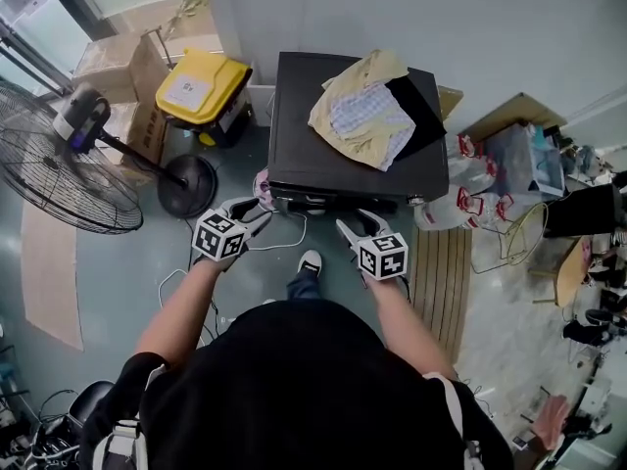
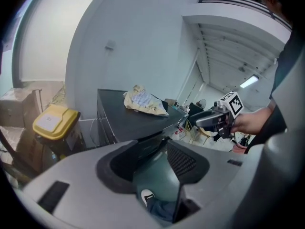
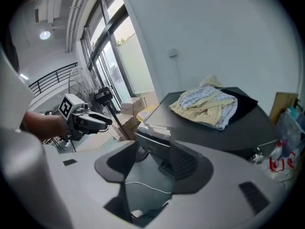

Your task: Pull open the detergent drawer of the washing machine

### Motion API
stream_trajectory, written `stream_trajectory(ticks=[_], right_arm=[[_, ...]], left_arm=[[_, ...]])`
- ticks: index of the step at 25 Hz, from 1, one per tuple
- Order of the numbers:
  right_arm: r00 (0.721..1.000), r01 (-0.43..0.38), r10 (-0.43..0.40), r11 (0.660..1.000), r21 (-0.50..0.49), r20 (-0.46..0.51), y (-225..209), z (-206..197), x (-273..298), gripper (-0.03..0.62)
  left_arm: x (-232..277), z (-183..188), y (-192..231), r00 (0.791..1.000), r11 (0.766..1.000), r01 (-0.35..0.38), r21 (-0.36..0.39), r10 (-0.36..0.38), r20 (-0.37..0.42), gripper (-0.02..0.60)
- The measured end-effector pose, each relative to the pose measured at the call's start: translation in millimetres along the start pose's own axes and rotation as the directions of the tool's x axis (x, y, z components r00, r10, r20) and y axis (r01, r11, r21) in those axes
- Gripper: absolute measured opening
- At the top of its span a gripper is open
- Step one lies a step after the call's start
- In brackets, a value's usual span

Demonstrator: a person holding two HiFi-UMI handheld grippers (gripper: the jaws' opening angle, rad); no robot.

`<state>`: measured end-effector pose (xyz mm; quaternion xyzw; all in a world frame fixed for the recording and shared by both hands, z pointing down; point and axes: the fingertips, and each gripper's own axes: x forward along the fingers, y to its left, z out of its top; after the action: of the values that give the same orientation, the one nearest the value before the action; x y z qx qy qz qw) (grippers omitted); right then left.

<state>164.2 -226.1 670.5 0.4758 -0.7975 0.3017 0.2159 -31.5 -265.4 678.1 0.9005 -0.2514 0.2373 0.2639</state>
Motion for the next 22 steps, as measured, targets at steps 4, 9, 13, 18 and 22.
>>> stream_trajectory(ticks=[4,9,13,18,22], right_arm=[[0.999,-0.010,0.011,1.000,0.013,-0.036,-7,-9,14,0.225],[0.998,-0.018,0.019,1.000,0.008,-0.068,-11,-17,31,0.225],[0.995,-0.025,0.026,1.000,0.005,-0.094,-17,-23,43,0.225],[0.991,-0.027,0.028,1.000,0.010,-0.127,-30,-35,60,0.225],[0.988,-0.036,0.038,0.999,0.017,-0.152,-35,-42,73,0.225]], left_arm=[[11,-10,13,0.999,1.000,-0.022,-0.021,0.021,-0.029,0.187],[23,-21,25,0.998,0.999,-0.032,-0.036,0.030,-0.057,0.187],[36,-26,32,0.997,0.998,-0.039,-0.047,0.035,-0.076,0.187],[53,-36,48,0.994,0.996,-0.058,-0.063,0.052,-0.099,0.186],[65,-48,60,0.990,0.995,-0.074,-0.074,0.065,-0.125,0.187]])
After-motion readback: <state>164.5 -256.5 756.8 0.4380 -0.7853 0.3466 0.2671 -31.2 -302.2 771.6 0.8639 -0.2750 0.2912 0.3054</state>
